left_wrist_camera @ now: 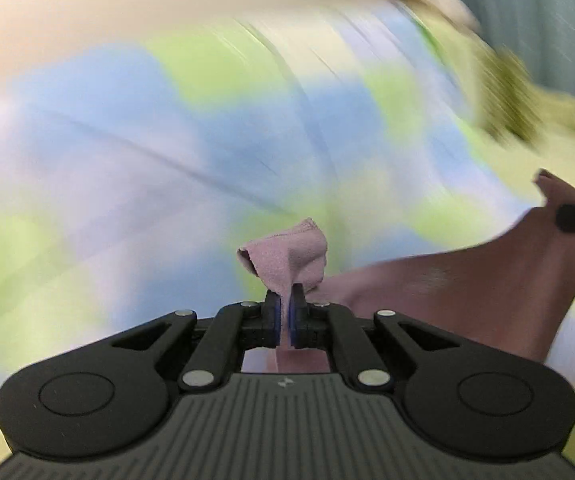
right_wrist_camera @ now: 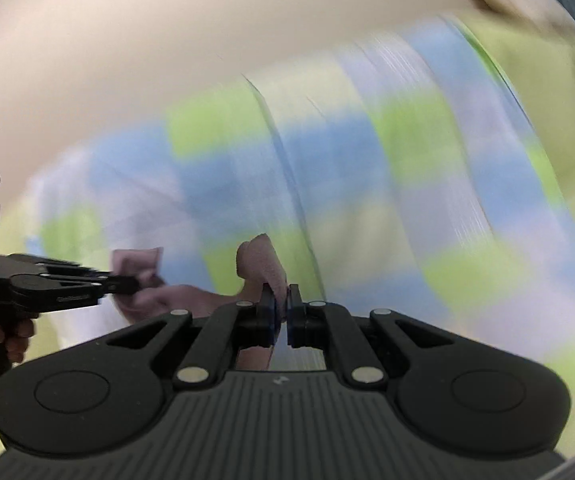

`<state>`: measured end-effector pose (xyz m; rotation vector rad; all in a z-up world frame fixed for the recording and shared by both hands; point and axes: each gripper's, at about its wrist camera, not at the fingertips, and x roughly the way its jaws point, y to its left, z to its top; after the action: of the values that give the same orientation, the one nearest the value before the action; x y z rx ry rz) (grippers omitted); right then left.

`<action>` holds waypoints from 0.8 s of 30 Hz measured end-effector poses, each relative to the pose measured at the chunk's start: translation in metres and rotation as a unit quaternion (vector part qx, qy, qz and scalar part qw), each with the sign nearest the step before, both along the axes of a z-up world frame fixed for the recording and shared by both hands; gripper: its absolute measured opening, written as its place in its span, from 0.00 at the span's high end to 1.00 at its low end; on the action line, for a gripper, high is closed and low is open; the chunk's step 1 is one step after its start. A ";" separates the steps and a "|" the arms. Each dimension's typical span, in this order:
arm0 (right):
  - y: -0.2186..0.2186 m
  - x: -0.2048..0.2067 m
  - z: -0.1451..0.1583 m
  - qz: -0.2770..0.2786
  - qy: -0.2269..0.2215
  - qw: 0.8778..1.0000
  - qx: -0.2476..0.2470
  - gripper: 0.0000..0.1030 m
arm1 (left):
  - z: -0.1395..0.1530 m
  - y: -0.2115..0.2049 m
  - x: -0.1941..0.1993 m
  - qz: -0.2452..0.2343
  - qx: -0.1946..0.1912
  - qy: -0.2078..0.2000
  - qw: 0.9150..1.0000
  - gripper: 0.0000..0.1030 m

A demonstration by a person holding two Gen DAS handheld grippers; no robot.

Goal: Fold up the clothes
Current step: 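Lift the tank top by both shoulders with both tools and shake it out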

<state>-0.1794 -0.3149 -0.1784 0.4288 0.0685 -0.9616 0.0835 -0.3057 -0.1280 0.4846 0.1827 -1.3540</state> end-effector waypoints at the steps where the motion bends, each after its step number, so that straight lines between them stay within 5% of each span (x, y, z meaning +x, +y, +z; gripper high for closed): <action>1: -0.002 -0.007 0.026 0.026 0.000 0.999 -0.034 0.96 | 0.020 0.019 -0.008 0.023 -0.022 -0.006 0.999 0.99; 8: 0.027 -0.063 0.142 0.121 0.052 0.978 -0.161 0.96 | 0.109 0.122 -0.108 0.119 -0.095 -0.072 0.986 0.98; 13: 0.068 -0.106 0.189 0.105 0.081 0.965 -0.226 0.96 | 0.135 0.164 -0.181 0.167 -0.132 -0.088 0.973 0.98; 17: 0.077 -0.131 0.207 0.091 0.099 0.960 -0.244 0.96 | 0.149 0.171 -0.215 0.175 -0.141 -0.095 0.970 0.98; 24: 0.020 -0.108 0.190 0.098 0.151 0.950 -0.257 0.96 | 0.125 0.100 -0.178 0.147 -0.101 -0.073 0.981 0.98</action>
<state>-0.2872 -0.2948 0.0116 -0.2061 0.1314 -0.8044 -0.0949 -0.2057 -0.0034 0.3676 -0.0061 -1.0312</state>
